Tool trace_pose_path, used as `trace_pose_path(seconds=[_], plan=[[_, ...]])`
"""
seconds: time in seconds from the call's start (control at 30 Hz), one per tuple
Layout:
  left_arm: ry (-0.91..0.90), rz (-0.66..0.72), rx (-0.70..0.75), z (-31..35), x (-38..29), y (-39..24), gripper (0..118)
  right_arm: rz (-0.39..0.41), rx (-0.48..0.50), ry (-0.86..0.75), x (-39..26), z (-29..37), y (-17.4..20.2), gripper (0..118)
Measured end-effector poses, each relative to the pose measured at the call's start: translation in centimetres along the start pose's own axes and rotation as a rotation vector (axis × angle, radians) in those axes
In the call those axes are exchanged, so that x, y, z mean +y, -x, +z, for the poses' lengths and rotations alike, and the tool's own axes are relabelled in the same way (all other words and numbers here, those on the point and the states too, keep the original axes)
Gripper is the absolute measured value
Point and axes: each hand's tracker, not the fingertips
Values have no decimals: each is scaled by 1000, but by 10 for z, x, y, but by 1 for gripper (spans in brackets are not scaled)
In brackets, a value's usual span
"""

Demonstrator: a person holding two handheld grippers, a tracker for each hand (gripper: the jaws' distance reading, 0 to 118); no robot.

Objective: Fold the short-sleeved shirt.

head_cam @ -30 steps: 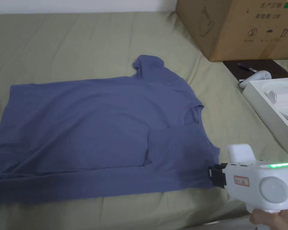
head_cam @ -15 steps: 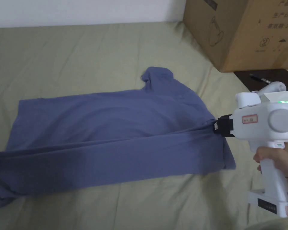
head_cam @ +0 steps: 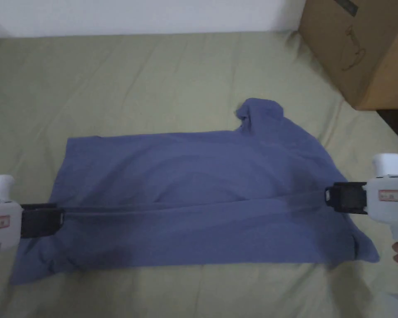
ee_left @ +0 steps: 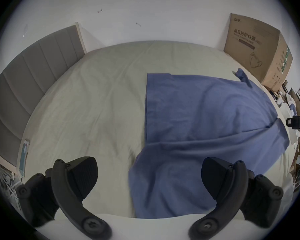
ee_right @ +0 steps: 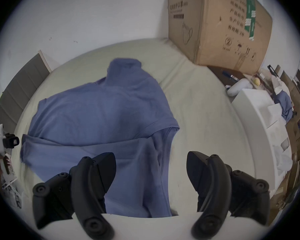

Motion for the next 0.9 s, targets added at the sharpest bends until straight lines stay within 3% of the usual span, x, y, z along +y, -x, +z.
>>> trace_pose_path(seconds=[0.03,0.07,0.1,0.13,0.17,0.2,0.27,0.33,0.5,0.53,0.57,0.6,0.63,0.73,0.8,0.83,0.87,0.9], plan=[[-1,0,0,13,-6,1,116,2,12,-24,-5,13,1,89],[-7,-4,-5,26,-13,2,108,11,38,-45,-11,25,3,77],[-15,-6,-17,37,-23,3,91,9,62,-58,-18,37,5,60],[-31,8,-41,50,-34,3,62,-5,72,-64,-26,47,7,41],[-28,29,-70,60,-45,4,21,-11,86,-76,-37,56,9,22],[-29,51,-78,66,-54,4,0,-23,88,-80,-44,62,12,14],[-29,89,-65,70,-80,11,0,-28,84,-22,-62,70,19,11],[-11,132,-81,73,-95,15,0,-35,93,-5,-77,73,23,0],[4,169,-91,48,-99,15,1,-61,116,40,-101,75,28,0],[-5,171,-89,43,-96,16,13,-63,114,49,-105,69,22,0],[-8,185,-87,35,-91,19,52,-67,105,61,-107,66,20,0],[-1,202,-83,26,-87,20,84,-65,105,64,-108,66,18,0],[22,224,-73,20,-82,16,100,-67,102,66,-109,66,17,0],[40,232,-44,1,-81,17,100,-82,93,65,-110,70,16,0],[146,194,47,-16,-81,11,83,-97,82,69,-109,72,14,0],[138,172,58,-17,-85,8,82,-100,77,70,-110,73,12,0],[101,183,35,-9,-83,7,69,-102,72,71,-110,73,11,0],[93,180,38,-11,-83,9,46,-103,69,71,-110,73,9,0]])
